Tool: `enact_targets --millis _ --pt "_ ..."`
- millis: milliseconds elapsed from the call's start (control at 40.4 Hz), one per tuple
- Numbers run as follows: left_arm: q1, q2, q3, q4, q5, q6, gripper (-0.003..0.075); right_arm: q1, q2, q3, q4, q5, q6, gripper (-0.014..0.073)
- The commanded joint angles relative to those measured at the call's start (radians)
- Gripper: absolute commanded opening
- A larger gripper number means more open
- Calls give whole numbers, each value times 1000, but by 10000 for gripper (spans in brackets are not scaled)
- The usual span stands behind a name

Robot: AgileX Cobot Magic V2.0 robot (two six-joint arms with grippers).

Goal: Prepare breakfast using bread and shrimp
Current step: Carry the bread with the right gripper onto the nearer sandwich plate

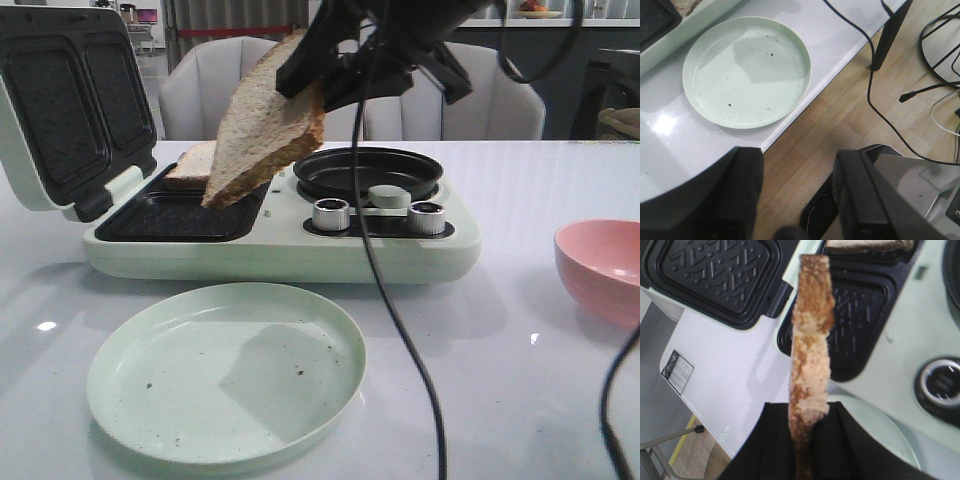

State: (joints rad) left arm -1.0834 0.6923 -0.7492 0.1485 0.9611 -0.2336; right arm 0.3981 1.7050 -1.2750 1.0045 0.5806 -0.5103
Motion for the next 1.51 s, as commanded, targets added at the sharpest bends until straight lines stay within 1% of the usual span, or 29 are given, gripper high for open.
enact_targets --millis 0,272,495,569,618,693,767,841,915,989,1088,1187,1336,1484 --pt "-8 -3 -26 11 -62 -2 393 20 24 -105 53 -23 -14 65" --pt "-8 -3 -26 9 -63 -2 393 36 225 -319 127 -8 -14 65" --pt "-8 -3 -26 9 -63 -2 393 37 342 -428 152 3 -14 68" --pt "-8 -3 -26 9 -63 -2 392 39 367 -446 158 6 -14 82" --pt "-8 -3 -26 9 -63 -2 392 43 377 -450 173 8 -14 109" --pt "-8 -3 -26 9 -63 -2 392 53 385 -450 181 -8 -14 185" --pt "-8 -3 -26 9 -63 -2 392 60 386 -450 179 -27 -14 286" --pt "-8 -3 -26 9 -63 -2 392 60 386 -450 179 -50 -14 407" --pt "-8 -3 -26 9 -63 -2 392 58 386 -450 170 -70 -14 504" --pt "-8 -3 -26 8 -63 -2 393 56 386 -450 156 -80 -14 552" --pt "-8 -3 -26 7 -63 -2 392 45 386 -450 148 -65 -14 559" --pt "-8 -3 -26 7 -63 -2 392 20 381 -453 148 -12 -14 559" --pt "-8 -3 -26 7 -63 -2 392 -38 381 -491 134 122 -15 559" --pt "-8 -3 -26 7 -63 -2 392 -80 351 -526 82 228 -96 559"
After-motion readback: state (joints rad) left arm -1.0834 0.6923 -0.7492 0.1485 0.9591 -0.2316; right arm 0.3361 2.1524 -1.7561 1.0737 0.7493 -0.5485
